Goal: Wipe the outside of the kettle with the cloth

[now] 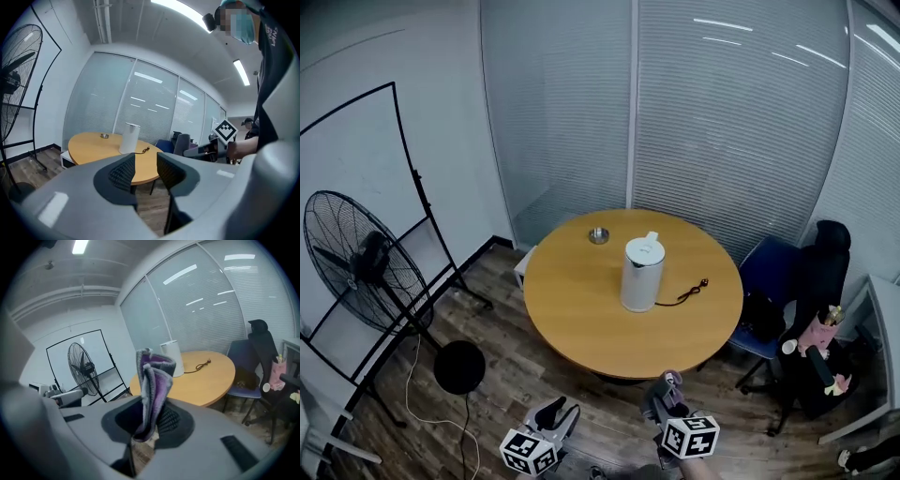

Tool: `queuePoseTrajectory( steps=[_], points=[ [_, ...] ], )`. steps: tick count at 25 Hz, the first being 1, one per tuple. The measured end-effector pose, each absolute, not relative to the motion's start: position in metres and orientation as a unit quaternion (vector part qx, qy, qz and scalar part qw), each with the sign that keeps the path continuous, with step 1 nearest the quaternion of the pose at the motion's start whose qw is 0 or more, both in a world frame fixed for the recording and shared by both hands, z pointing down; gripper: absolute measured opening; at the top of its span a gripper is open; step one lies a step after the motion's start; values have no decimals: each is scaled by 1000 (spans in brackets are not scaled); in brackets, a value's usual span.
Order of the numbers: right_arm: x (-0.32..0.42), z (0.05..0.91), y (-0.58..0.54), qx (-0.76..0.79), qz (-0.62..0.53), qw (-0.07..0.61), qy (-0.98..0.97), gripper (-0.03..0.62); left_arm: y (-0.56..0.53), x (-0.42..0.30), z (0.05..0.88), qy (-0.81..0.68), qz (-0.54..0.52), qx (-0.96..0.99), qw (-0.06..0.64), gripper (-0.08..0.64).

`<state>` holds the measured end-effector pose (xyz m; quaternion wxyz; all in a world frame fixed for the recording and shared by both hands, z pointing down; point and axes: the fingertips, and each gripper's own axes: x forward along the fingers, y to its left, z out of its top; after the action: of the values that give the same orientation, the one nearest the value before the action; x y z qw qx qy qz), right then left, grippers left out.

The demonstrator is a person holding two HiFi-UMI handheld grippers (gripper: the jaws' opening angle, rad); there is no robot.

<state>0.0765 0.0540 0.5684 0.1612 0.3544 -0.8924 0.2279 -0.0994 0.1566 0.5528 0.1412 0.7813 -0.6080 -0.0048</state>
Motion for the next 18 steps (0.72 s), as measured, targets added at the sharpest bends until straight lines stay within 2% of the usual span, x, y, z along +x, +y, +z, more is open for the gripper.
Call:
queuePoseTrajectory(
  steps=[8, 18],
  points=[
    [49, 573, 28, 365, 234, 165, -886, 64, 121, -114, 567, -588, -21, 792, 164, 129],
    [24, 579, -56, 348, 239, 174, -889, 64, 45, -140, 565, -603, -24, 780, 164, 129]
  ],
)
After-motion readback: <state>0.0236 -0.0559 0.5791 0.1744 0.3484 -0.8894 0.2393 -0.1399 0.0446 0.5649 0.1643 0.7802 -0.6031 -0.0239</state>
